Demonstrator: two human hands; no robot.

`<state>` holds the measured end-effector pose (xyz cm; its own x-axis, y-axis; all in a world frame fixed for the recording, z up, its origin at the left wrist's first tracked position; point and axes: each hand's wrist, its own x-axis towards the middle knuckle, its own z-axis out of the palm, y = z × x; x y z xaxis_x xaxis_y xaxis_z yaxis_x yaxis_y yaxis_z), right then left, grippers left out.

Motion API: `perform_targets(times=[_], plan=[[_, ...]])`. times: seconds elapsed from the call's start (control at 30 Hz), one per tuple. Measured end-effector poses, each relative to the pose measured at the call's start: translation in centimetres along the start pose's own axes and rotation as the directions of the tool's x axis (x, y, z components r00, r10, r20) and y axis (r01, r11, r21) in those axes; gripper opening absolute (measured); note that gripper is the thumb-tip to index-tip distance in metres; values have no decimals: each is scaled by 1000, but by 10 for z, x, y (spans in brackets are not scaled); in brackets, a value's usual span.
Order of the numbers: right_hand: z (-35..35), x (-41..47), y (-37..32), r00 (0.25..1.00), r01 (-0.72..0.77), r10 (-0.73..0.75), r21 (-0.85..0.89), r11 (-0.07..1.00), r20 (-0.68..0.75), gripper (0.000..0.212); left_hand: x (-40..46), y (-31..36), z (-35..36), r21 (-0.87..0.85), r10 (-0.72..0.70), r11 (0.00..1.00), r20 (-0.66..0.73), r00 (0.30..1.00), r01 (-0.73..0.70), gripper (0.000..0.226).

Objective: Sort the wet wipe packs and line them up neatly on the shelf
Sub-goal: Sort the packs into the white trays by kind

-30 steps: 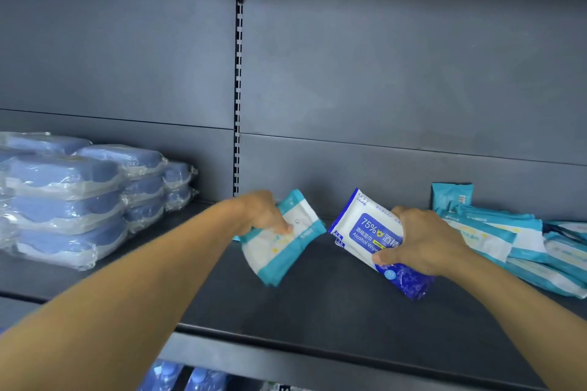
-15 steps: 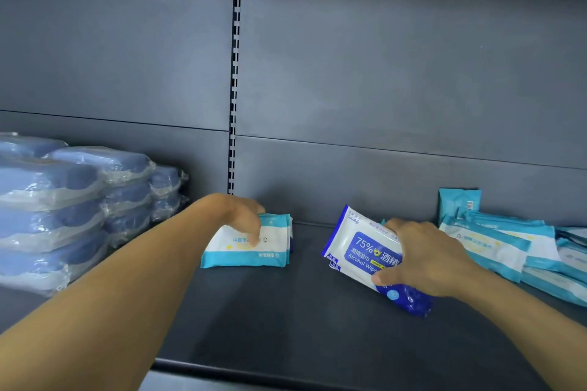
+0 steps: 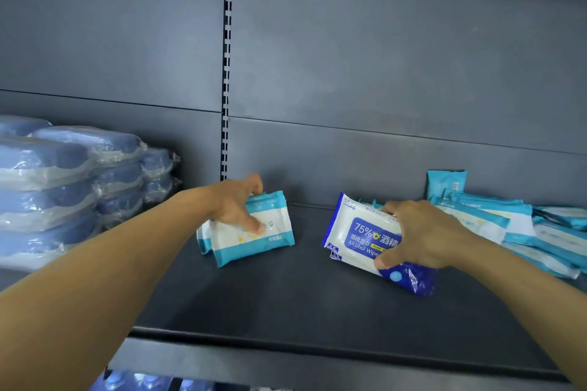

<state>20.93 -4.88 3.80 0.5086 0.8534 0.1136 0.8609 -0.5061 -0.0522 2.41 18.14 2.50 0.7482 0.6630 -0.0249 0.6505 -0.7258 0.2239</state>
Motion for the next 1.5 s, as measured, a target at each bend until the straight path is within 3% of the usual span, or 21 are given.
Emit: perform_targets(times=[0.1,0.27,0.47,0.6,0.77,0.9,1.1,1.33,1.5], plan=[[-7,-8,6,999,-10,11,-29,1000,36,61,-17,21,6,14,28,1000,-59,998,-27,74],[0,-14,10,998,27,-25,-47,999,49,69,-40,63,15,118,71,992,-164,984,-52,57],[0,-17,14,991,59,-55,-33,998,120,77,-54,77,16,294,61,954,-15,998,-54,73],[-2,-21,12,990,95,-92,-28,995,109,73,-62,86,16,356,54,934,-46,997,-35,79],[0,-37,19,995,96,-96,-39,995,2,64,-82,94,19,253,7,967,-113,994,22,76],[-9,-66,38,990,126,-118,102,987,-81,52,-104,109,15,60,-20,998,-166,986,31,61],[-26,-128,84,976,196,-167,224,955,-139,41,-160,154,20,-31,14,999,-229,973,-22,52],[10,-221,145,966,253,-255,367,895,-43,44,-243,216,91,-127,-74,990,-130,989,57,41],[73,-278,177,956,199,-279,508,838,86,38,-290,250,169,-226,-164,962,-19,986,156,32]])
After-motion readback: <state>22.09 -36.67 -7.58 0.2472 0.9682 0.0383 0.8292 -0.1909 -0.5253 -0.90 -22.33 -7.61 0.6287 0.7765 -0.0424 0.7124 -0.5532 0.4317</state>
